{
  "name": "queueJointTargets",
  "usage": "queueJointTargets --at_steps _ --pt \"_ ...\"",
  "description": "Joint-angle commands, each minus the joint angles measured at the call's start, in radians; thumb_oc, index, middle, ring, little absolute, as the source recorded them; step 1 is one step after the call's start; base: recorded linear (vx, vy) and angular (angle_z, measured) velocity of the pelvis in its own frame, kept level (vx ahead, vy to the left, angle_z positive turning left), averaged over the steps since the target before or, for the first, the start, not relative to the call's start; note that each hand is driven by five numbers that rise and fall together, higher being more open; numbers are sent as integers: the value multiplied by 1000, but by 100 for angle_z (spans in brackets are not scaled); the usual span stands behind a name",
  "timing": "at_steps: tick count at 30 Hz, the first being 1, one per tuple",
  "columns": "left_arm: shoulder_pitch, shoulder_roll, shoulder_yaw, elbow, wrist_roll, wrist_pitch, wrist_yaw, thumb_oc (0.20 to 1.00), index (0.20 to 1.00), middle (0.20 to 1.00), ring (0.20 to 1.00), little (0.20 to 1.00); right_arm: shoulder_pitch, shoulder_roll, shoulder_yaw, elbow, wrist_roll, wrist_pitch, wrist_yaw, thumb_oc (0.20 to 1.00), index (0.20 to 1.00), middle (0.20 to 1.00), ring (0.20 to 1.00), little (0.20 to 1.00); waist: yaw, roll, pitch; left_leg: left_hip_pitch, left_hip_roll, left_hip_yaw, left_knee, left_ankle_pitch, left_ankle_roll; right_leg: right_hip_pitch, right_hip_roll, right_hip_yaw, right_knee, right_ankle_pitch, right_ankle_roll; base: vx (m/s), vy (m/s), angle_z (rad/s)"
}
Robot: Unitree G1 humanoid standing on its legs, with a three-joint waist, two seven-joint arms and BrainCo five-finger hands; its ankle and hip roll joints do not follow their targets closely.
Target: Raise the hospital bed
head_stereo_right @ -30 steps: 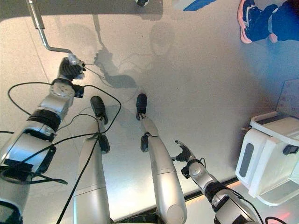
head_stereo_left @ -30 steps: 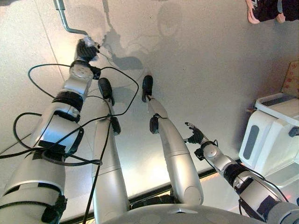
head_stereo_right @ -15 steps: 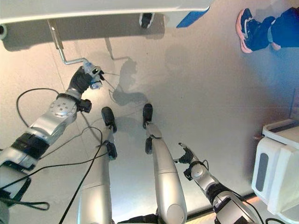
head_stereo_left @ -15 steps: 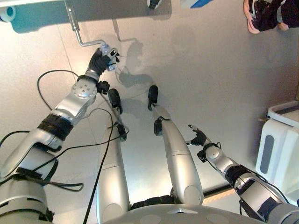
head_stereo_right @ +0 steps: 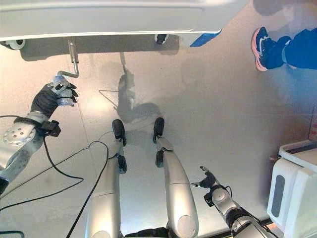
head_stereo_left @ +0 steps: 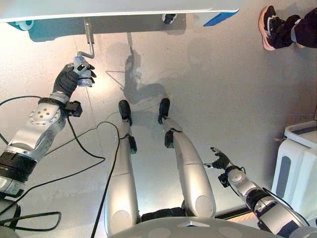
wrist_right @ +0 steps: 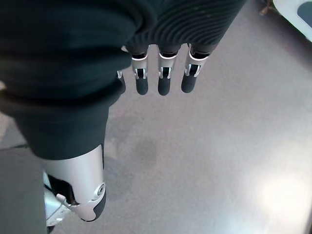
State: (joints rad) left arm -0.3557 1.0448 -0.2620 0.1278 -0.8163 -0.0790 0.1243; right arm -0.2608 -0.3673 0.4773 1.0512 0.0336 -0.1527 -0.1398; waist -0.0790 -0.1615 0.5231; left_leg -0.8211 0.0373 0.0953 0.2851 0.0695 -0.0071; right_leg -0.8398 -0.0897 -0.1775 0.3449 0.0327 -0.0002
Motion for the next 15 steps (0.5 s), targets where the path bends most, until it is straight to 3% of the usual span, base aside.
queueJointTargets --at_steps 1,7,10,13,15 --pt "76 -30 166 -160 72 -242 24 200 200 200 200 200 78 -47 -32 -20 13 -13 -2 1000 1000 1000 1000 1000 89 38 -3 -18 -52 -25 -34 10 -11 5 -4 -44 -70 83 121 14 60 3" --pt "68 -105 183 51 152 -200 61 200 200 200 200 200 72 -41 -24 -30 14 -15 -3 1000 1000 1000 1000 1000 91 7 -3 -80 -49 -32 -10 -1 -11 -22 -14 -52 -83 93 126 23 95 11" --pt "-25 -178 183 282 224 -170 123 200 200 200 200 200 50 -31 -4 -34 16 -17 -9 1000 1000 1000 1000 1000 82 -29 -3 -125 -41 -31 21 -17 -14 -41 -16 -52 -94 98 128 37 93 6" --pt "-82 -198 171 376 258 -160 141 200 200 200 200 200 37 -22 10 -34 19 -20 -14 1000 1000 1000 1000 1000 76 -49 -3 -147 -36 -32 34 -24 -16 -49 -15 -51 -103 101 129 30 54 6" --pt "-202 -220 128 562 301 -132 171 200 200 200 200 200 14 -13 38 -36 26 -23 -24 1000 1000 1000 1000 1000 54 -81 -3 -173 -30 -30 59 -39 -18 -57 -13 -44 -120 107 132 60 105 3"
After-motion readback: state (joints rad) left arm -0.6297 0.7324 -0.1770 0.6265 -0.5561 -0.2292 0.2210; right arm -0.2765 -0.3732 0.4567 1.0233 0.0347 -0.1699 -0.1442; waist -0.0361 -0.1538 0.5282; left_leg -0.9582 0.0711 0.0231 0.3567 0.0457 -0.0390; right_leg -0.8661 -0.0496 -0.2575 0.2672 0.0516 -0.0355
